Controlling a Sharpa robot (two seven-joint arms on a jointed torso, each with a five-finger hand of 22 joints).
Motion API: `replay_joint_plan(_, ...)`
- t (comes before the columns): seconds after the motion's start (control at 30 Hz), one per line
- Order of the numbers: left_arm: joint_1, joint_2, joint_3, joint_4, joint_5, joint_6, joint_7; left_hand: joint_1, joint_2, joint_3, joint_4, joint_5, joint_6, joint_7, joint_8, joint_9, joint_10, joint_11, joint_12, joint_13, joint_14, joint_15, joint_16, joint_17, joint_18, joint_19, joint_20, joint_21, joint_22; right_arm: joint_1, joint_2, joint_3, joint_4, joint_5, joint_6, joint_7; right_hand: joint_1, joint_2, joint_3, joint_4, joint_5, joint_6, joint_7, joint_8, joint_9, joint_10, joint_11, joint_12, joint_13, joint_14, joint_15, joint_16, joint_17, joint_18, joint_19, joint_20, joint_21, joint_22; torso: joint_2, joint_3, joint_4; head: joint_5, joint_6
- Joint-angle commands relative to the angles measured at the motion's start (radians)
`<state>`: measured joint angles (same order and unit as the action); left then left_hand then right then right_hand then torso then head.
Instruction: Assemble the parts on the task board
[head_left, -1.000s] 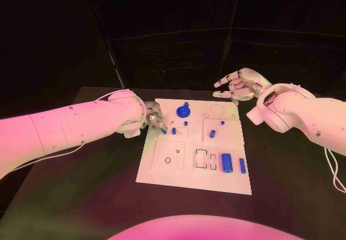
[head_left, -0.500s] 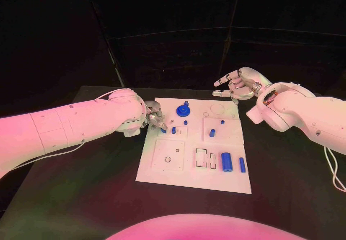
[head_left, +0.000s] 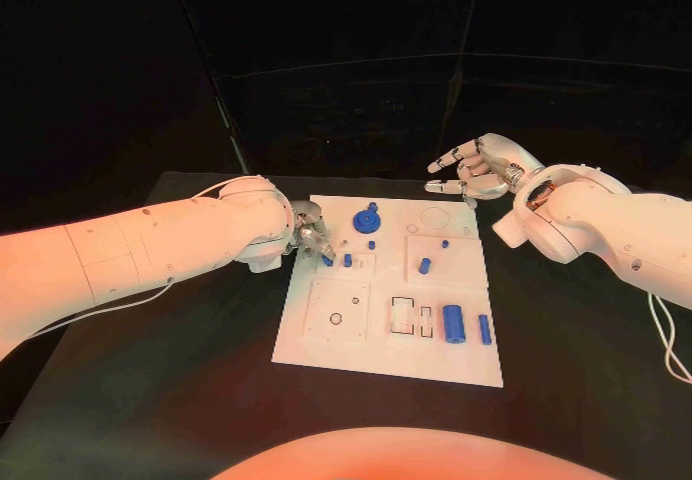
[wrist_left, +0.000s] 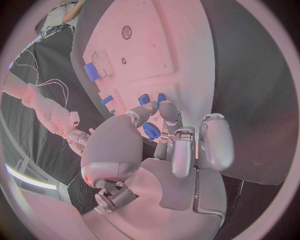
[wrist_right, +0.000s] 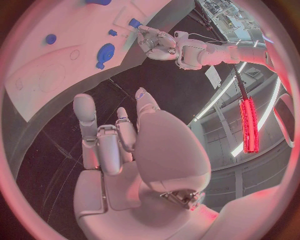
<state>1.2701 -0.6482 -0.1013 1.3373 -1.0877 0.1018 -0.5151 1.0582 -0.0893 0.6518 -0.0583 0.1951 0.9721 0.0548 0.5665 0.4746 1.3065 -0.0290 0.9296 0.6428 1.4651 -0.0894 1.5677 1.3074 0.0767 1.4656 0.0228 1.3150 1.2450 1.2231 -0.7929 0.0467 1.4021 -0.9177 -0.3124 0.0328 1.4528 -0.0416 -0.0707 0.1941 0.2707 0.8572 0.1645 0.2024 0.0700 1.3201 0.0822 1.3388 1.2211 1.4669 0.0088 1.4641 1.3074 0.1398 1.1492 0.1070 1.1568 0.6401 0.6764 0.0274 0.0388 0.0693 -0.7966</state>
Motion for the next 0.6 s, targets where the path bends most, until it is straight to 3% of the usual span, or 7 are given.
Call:
replay_joint_plan(0.03, -0.002, 0.007, -0.002, -0.006, -0.004, 0.021, -0.004, -0.013, 0.002, 0.002, -0.014, 0.001, 0.018, -0.022, 0.003, 0.002, 0.012, -0.011, 0.006, 0.001, 0.106, -0.006, 0.003, 0.263, -0.006, 0.013, -0.008, 0.007, 0.003, 0.002, 0.0, 0.001, 0.002, 0.002, 0.003, 0.009, -0.008, 0.005, -0.005, -0.002, 0.005, 0.0, 0.002, 0.003, 0.0, -0.003, -0.003, 0.002, 0.001, 0.05, -0.008, -0.006, 0.022, 0.019, -0.005, 0.0, -0.003, 0.0, 0.0, 0.0004, -0.001, -0.001, -0.001)
replay_joint_plan(0.6, -0.001, 0.022, -0.002, -0.023, -0.004, 0.047, -0.004, -0.041, 0.003, -0.046, 0.016, 0.001, 0.032, -0.03, 0.005, 0.004, 0.019, -0.017, 0.011, 0.007, 0.106, -0.011, 0.003, 0.263, -0.007, 0.015, -0.012, 0.01, 0.008, 0.002, -0.001, 0.001, 0.003, 0.002, 0.003, 0.009, -0.009, 0.006, -0.005, -0.002, 0.005, 0.0, 0.002, 0.003, 0.0, -0.003, -0.003, 0.002, 0.001, 0.05, -0.008, -0.006, 0.023, 0.019, -0.005, 0.0, -0.003, -0.001, 0.0, 0.0004, -0.0004, -0.005, -0.006)
